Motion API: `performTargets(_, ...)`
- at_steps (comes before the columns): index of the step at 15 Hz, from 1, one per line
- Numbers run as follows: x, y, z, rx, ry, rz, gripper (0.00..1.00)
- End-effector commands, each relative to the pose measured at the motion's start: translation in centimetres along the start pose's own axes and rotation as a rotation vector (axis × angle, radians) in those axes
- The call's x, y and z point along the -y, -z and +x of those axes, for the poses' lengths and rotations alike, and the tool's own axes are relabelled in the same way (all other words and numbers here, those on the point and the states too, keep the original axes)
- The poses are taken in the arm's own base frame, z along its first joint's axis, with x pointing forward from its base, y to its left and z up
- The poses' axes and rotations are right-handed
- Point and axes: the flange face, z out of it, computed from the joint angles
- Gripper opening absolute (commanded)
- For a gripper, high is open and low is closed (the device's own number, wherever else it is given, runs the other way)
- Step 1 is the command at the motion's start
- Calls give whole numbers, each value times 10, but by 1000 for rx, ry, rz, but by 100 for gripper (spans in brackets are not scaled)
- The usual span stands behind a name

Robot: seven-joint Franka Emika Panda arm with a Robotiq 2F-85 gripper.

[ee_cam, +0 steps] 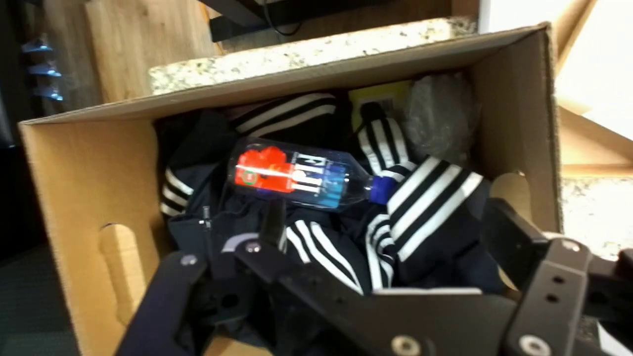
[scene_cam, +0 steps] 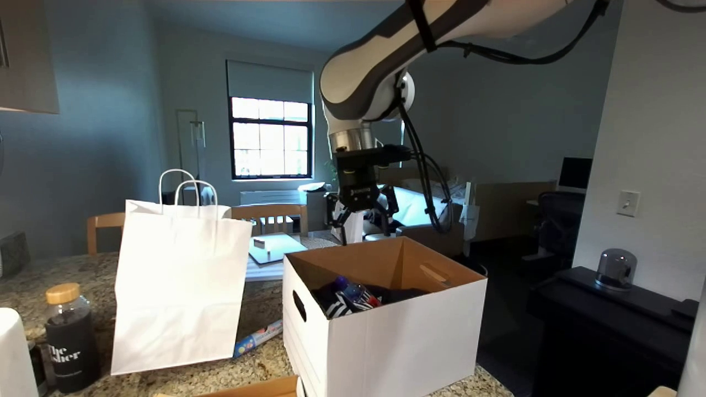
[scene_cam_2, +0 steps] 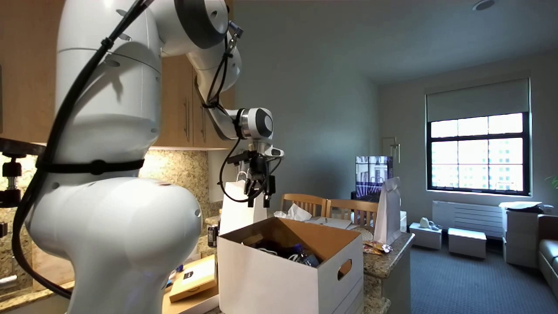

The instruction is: Remove three bottles from the box

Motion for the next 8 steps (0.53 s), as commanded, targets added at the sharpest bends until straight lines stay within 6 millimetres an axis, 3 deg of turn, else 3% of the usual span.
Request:
performTargets(1,20,-18,16,-10,-49,166,100)
performTargets(4,25,-33,40,-38,-72,229,100)
performTargets(5,26,-26,28,-33,-60,193,100)
performTargets(7,26,-36,37,-35,-70,200,100)
performTargets(8,32,-29,38,-61,-22,181,100)
